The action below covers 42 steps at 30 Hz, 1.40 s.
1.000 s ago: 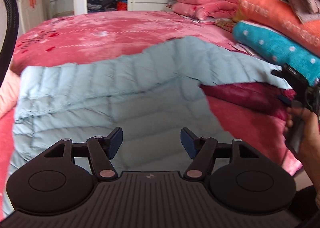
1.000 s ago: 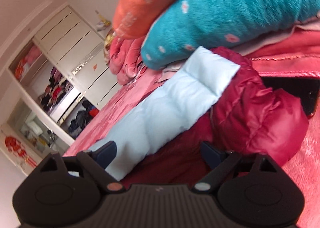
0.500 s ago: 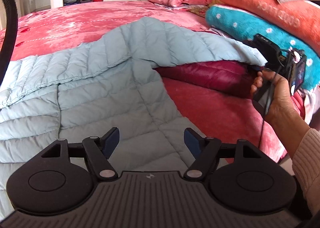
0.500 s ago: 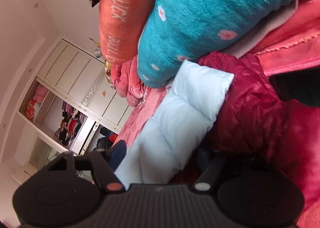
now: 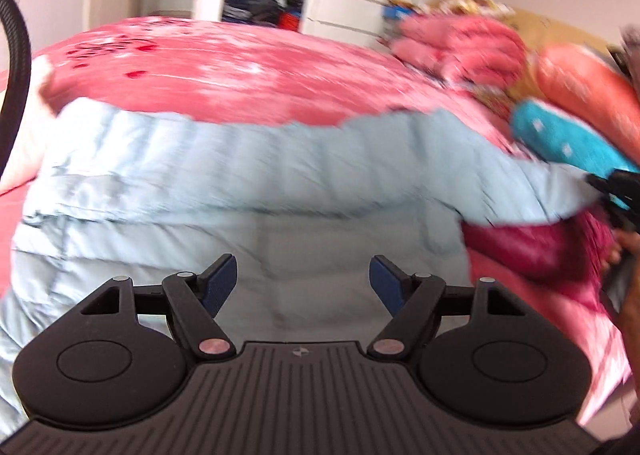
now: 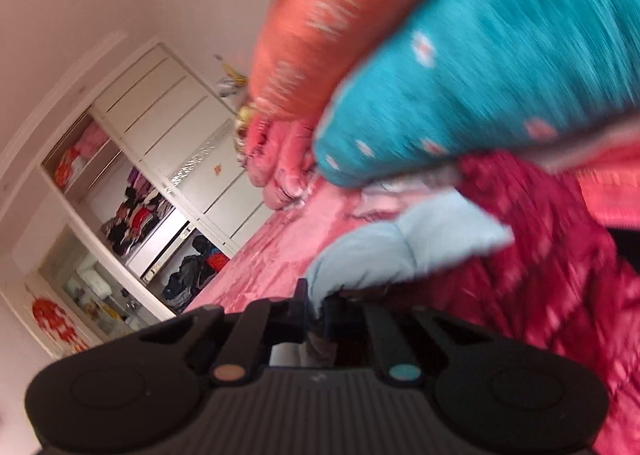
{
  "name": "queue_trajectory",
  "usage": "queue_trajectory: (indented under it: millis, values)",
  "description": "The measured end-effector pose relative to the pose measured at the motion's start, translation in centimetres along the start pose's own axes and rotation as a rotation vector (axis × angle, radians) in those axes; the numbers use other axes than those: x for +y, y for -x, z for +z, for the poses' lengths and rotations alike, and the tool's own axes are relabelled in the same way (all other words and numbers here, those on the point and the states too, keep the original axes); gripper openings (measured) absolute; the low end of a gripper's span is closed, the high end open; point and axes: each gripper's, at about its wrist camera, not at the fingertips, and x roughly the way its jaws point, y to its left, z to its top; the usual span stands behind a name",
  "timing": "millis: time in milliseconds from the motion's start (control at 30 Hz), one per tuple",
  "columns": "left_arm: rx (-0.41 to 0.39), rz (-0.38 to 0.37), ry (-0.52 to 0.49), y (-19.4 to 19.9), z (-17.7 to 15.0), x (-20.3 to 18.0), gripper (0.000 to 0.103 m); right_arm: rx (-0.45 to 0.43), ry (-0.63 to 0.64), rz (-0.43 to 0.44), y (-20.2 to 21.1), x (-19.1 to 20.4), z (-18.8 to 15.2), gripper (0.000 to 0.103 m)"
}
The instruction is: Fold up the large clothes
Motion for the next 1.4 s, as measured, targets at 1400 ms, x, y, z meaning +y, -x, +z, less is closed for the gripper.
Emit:
queue_trajectory:
  millis: [1400]
  values:
    - [-0.347, -0.106, 0.515, 2.5, 2.9, 18.5, 0.096, 0.561, 1.064, 0.664, 4.9, 33.2, -36.7, 0.023]
